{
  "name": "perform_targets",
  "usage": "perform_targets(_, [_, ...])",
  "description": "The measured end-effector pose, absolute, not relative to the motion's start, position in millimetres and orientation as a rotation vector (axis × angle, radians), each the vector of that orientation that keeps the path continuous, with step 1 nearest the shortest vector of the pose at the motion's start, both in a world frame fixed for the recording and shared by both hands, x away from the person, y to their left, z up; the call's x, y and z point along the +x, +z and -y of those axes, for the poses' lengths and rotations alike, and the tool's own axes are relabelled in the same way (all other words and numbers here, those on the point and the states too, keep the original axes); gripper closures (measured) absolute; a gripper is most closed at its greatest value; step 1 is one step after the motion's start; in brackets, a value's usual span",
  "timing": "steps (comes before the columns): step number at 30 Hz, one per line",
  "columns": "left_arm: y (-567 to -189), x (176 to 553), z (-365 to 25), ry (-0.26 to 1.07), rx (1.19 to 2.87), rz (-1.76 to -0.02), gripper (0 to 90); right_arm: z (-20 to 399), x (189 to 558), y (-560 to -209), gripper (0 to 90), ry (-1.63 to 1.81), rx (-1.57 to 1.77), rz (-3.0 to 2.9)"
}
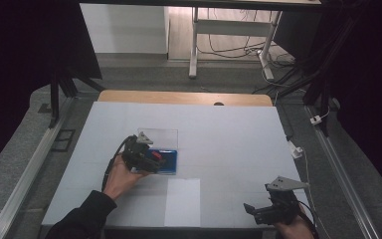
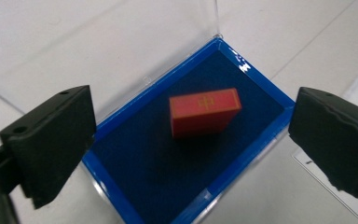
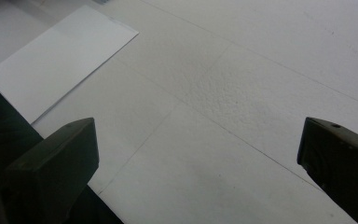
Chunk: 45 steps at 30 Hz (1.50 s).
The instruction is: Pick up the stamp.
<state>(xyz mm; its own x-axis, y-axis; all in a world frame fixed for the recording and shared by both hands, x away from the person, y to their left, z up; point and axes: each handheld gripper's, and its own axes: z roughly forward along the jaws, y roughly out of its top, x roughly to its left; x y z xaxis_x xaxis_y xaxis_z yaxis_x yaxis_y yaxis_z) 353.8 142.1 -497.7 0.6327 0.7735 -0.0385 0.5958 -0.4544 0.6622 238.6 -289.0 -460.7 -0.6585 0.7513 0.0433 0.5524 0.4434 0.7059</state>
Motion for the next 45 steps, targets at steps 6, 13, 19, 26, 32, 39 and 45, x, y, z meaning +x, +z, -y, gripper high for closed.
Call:
perform_targets(6, [-495.7, 356.4, -138.3, 0.369, 2.219, -1.073, 23.9, 289.2, 238.6, -460.8, 0.0, 1.028, 1.12, -2.424])
perform_targets(13, [-495.6, 356.7, -139.3, 0.337, 2.238, -1.07, 44.8, 288.7, 238.7, -461.0, 0.0, 1.023, 1.112, -2.429])
perform_targets(19, [-494.9, 358.1, -139.9, 0.296, 2.232, -1.071, 57.7, 288.2, 238.6, -461.0, 0.0, 1.019, 1.113, -2.432])
perform_targets(26, [-494.3, 358.5, -139.0, 0.295, 2.238, -1.071, 58.6, 288.1, 238.4, -460.9, 0.0, 1.015, 1.111, -2.432])
perform_targets(32, [-491.1, 357.1, -141.6, 0.303, 2.238, -1.022, 58.5, 287.9, 238.1, -460.8, 0.0, 1.014, 1.104, -2.435])
perform_targets(39, [-483.4, 352.7, -141.9, 0.323, 2.228, -0.96, 58.5, 287.7, 237.8, -460.8, 0.0, 1.017, 1.098, -2.436])
perform_targets(45, [-475.0, 349.0, -143.5, 0.34, 2.213, -0.938, 58.6, 288.4, 237.3, -460.8, 0.0, 1.023, 1.094, -2.432])
